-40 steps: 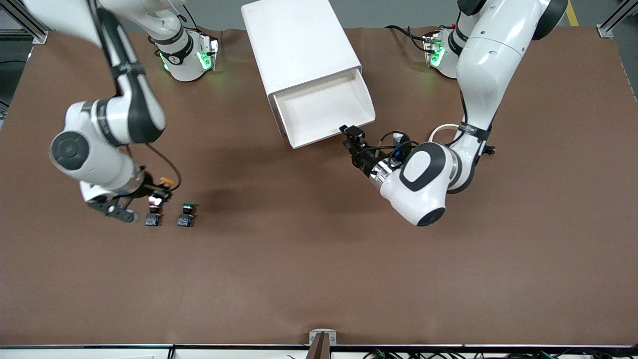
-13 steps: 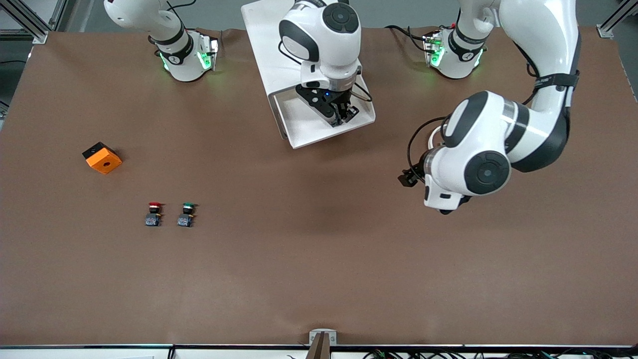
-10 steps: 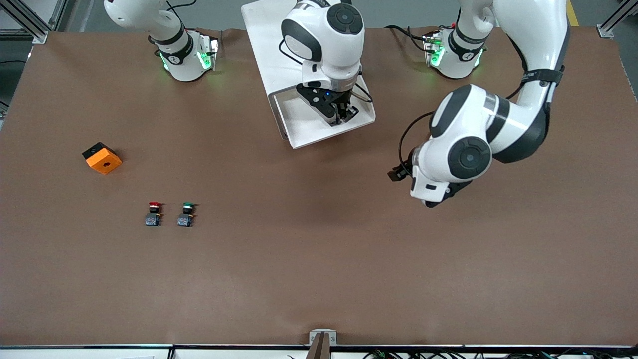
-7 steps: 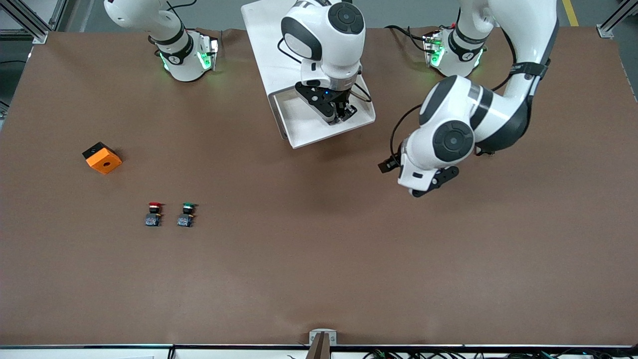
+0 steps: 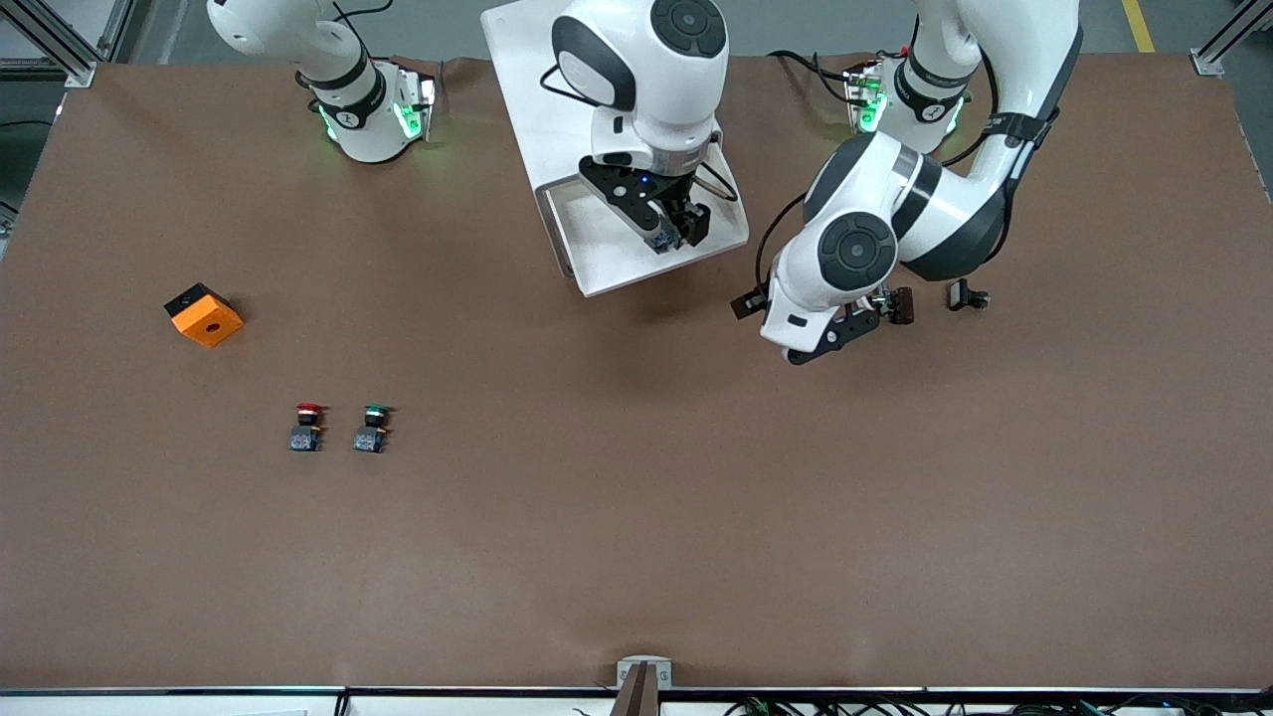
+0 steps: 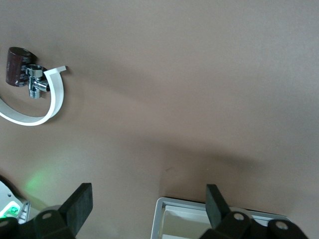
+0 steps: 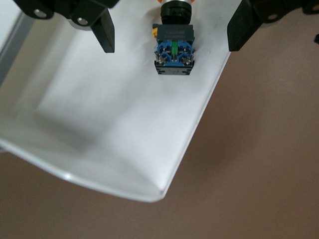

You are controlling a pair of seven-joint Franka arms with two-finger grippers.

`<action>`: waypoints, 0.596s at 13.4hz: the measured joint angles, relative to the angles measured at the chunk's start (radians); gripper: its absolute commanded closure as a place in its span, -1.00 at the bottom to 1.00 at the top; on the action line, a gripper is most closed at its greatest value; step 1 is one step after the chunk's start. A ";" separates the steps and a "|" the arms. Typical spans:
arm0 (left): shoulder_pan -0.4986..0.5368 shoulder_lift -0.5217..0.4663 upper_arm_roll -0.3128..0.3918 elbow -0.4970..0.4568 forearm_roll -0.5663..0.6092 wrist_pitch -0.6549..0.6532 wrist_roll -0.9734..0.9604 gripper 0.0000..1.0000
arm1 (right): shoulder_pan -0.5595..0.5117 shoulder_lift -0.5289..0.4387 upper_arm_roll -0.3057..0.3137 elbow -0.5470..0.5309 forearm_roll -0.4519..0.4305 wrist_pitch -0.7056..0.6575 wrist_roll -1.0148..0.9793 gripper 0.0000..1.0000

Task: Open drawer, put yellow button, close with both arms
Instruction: 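Release the button into the drawer while the left gripper approaches the drawer front, then push the drawer shut with the left gripper while the right gripper withdraws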

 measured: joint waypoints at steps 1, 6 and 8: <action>0.000 -0.002 -0.009 -0.015 0.000 0.023 -0.001 -1.00 | -0.014 -0.002 -0.001 0.028 0.000 -0.046 -0.095 -1.00; -0.002 -0.005 -0.090 -0.073 0.000 0.133 -0.091 -1.00 | -0.174 -0.044 -0.025 0.156 -0.001 -0.266 -0.560 -1.00; -0.003 -0.009 -0.129 -0.074 0.000 0.137 -0.132 -1.00 | -0.292 -0.087 -0.030 0.169 -0.001 -0.327 -0.776 -1.00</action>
